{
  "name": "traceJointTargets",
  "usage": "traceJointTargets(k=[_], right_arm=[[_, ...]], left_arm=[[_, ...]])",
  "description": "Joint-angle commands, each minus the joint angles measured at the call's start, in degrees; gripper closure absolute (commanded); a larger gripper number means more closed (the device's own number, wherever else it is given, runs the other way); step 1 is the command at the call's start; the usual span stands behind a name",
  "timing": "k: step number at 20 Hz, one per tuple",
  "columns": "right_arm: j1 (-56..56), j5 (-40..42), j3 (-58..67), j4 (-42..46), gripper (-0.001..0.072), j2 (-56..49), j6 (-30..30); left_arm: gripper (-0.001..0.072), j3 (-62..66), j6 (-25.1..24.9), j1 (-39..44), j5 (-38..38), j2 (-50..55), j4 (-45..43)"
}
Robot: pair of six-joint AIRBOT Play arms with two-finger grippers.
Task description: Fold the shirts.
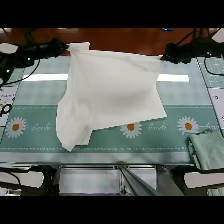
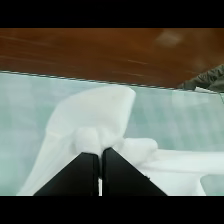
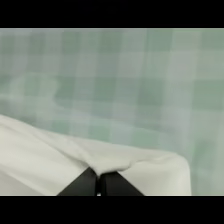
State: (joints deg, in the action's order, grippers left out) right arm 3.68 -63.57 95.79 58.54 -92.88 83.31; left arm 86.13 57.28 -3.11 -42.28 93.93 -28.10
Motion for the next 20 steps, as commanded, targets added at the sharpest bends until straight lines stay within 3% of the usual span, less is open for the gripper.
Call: traceJointTargets(k=[1,2,3,4,5,7,9,11,14,16,20], right_arm=[[1.2,4.92,1.75,-7.78,0.0693,-7.54,-2.12],[1.2,5.09,1.75,-9.25,0.0693,-8.68,-2.14],[1.22,5.11,1.75,-10.45,0.0669,-9.6,-1.95],[1.49,4.87,1.75,-10.43,0.05,-9.94,-0.68],[1.97,4.61,1.77,-10.16,0.0311,-9.73,0.57],[4.94,1.38,1.77,-10.1,0.0299,-7.89,1.86],[10.47,-5.07,1.77,-10.01,0.0299,-5.05,2.64],[16.85,-12.37,1.7,-9.79,0.0303,-2.25,3.19],[21.59,-17.73,-4.28,-2.49,0.0304,3.82,2.75],[21.62,-14.53,-16.65,-0.2,0.0304,9.97,-0.39],[21.49,-3.63,-43.39,-15.61,0.0304,21.16,-12.87]], left_arm=[[0.0685,8.24,2.99,1.49,-4.09,9.42,0.11],[0.0669,8.24,4.0,1.73,-4.68,10.16,0.15],[0.0515,8.24,4.55,1.73,-6.19,10.69,0.15],[0.0281,8.24,5.84,1.42,-7.93,10.91,-0.22],[0.02,8.28,6.75,0.63,-9.94,10.86,-0.57],[0.0201,8.74,8.87,-3.26,-17.94,10.21,-1.4],[0.0203,9.38,25.24,-9.79,-27.96,8.98,-8.37],[0.0203,8.81,25.33,-16.0,-37.77,5.75,-15.65],[0.0203,-0.2,24.2,-22.58,-40.85,-4.09,-27.78],[0.0202,-13.38,24.59,-27.5,-39.85,-12.2,-31.76],[0.0202,-41.64,25.66,-37.29,-31.85,-27.76,-28.35]])
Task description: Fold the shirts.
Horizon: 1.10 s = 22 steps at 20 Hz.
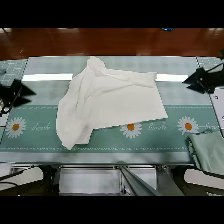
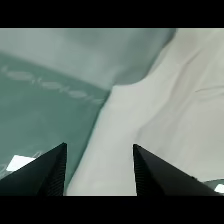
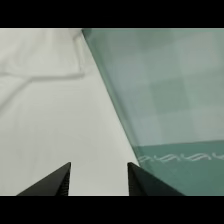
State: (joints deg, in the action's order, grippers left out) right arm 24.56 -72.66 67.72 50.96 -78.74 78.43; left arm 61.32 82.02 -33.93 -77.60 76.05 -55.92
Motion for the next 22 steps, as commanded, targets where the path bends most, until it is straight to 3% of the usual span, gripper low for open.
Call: traceJointTargets(k=[1,4,8,18,19,20,21,22], right_arm=[[0.61,6.1,-19.34,-11.76,0.0304,8.81,-10.54],[0.57,4.94,-25.0,-14.6,0.0304,11.76,-12.98],[0.55,2.47,-25.24,-13.94,0.0304,11.93,-13.22],[0.44,2.58,-25.24,-13.99,0.0304,11.93,-12.63],[0.46,2.6,-25.24,-14.01,0.0304,11.93,-12.5],[0.46,3.37,-25.22,-14.36,0.0304,11.93,-12.55],[1.01,4.33,-25.14,-14.45,0.0304,11.93,-12.37],[2.34,4.22,-24.7,-14.27,0.0304,11.93,-12.04]], left_arm=[[0.0202,-22.18,0.04,-8.15,3.87,-12.09,0.63],[0.0202,-30.86,-0.11,-10.49,3.5,-13.14,0.68],[0.0202,-35.47,-3.93,-9.18,3.08,-13.03,5.22],[0.0205,-39.15,-8.7,0.07,9.44,-8.39,12.92],[0.0331,-39.15,-9.88,1.09,10.05,-7.61,13.77],[0.064,-39.1,-12.33,1.97,10.08,-6.99,14.99],[0.0686,-38.77,-14.84,2.29,10.08,-6.6,16.17],[0.0686,-38.23,-15.37,2.14,10.1,-6.56,16.63]])
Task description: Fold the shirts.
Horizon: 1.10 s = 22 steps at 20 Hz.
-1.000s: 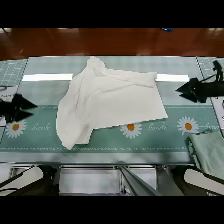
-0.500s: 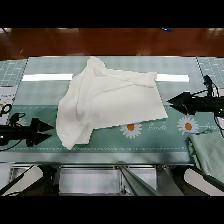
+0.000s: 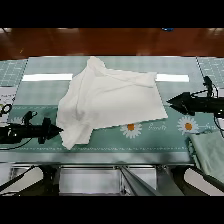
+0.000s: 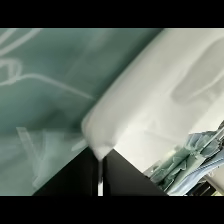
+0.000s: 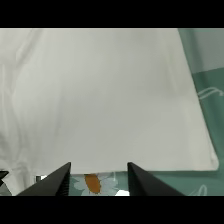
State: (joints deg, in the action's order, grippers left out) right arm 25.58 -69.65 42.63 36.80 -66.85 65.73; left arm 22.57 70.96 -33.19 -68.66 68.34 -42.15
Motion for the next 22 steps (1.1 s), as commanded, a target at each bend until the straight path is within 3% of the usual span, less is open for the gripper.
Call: traceJointTargets(k=[1,4,6,10,15,20,21,22], right_arm=[[3.32,0.5,0.59,0.81,0.0304,0.04,0.66],[6.75,-2.19,-0.44,15.04,0.0304,0.04,8.98],[6.69,-3.1,-3.34,18.38,0.0304,-0.09,11.52],[6.69,-1.33,-5.07,15.98,0.0304,-2.45,10.82],[6.03,3.74,-4.9,4.66,0.0305,-11.15,5.64],[-5.31,7.61,2.05,3.61,0.0305,-19.82,6.75],[-7.41,8.81,3.98,4.13,0.0334,-20.83,8.55],[-8.92,9.33,5.7,4.2,0.0484,-21.4,9.09]], left_arm=[[0.0686,1.38,-4.35,1.31,0.87,1.11,2.89],[0.0686,4.5,-5.27,1.42,-0.48,1.09,2.95],[0.0686,5.51,-5.38,1.42,0.04,0.94,3.28],[0.0686,5.55,-5.35,1.42,1.49,0.9,3.67],[0.0686,5.55,-5.35,1.42,2.93,0.9,3.91],[0.0685,5.55,-5.38,1.42,3.26,0.9,4.74],[0.0686,5.57,-5.4,1.42,3.87,0.9,5.51],[0.0686,5.57,-5.57,1.42,4.35,0.9,6.99]])
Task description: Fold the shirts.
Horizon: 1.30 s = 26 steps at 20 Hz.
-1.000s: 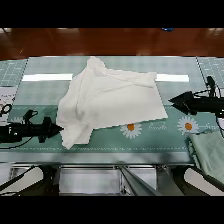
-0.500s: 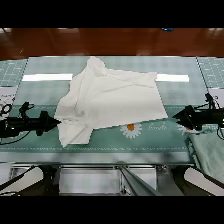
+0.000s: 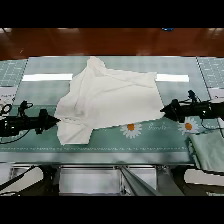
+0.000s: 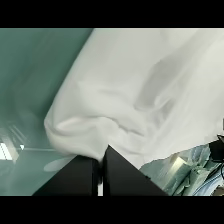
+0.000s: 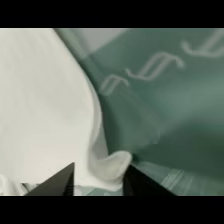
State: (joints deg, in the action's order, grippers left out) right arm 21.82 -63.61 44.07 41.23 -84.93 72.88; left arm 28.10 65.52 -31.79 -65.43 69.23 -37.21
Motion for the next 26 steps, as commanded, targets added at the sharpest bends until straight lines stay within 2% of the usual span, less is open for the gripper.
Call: traceJointTargets(k=[1,4,8,10,11,15,19,21,23,25,26], right_arm=[[-6.51,3.3,5.97,-0.33,0.0691,-3.34,1.62],[-8.07,-2.23,14.32,1.29,0.0693,-1.18,1.46],[-8.02,-7.39,33.66,6.23,0.0694,8.68,5.35],[-8.02,-6.54,45.33,11.39,0.0693,13.05,11.93],[-8.02,-6.64,50.86,13.0,0.0694,14.69,12.94],[-8.02,-8.44,68.06,13.88,0.0694,22.01,13.2],[-8.0,-8.87,71.32,20.55,0.0694,32.13,12.74],[-8.0,-10.64,71.32,23.61,0.0694,36.72,13.51],[-8.0,-12.74,71.32,23.96,0.0694,41.05,13.49],[-8.09,-14.93,71.3,25.64,0.0694,44.46,13.62],[-8.07,-16.22,71.23,27.04,0.0693,46.05,14.32]], left_arm=[[0.0686,0.31,-1.44,0.02,0.9,0.0,4.31],[0.0686,5.6,-3.54,0.02,-3.15,-0.79,8.7],[0.0686,23.15,-3.23,0.04,-6.03,-6.54,17.33],[0.0686,34.51,-0.24,0.96,-4.57,-9.49,18.25],[0.0686,40.87,0.42,1.6,-3.91,-10.38,18.18],[0.0686,64.3,5.22,1.4,-4.04,-11.74,17.94],[0.0686,75.63,10.21,1.18,-5.25,-16.72,16.02],[0.0686,76.3,10.21,-0.44,-5.88,-21.44,12.2],[0.0686,76.3,10.25,-0.39,-6.47,-26.45,4.68],[0.0686,76.3,10.43,4.87,-6.43,-30.75,-4.96],[0.0686,76.3,12.22,9.11,-6.49,-32.57,-11.5]])
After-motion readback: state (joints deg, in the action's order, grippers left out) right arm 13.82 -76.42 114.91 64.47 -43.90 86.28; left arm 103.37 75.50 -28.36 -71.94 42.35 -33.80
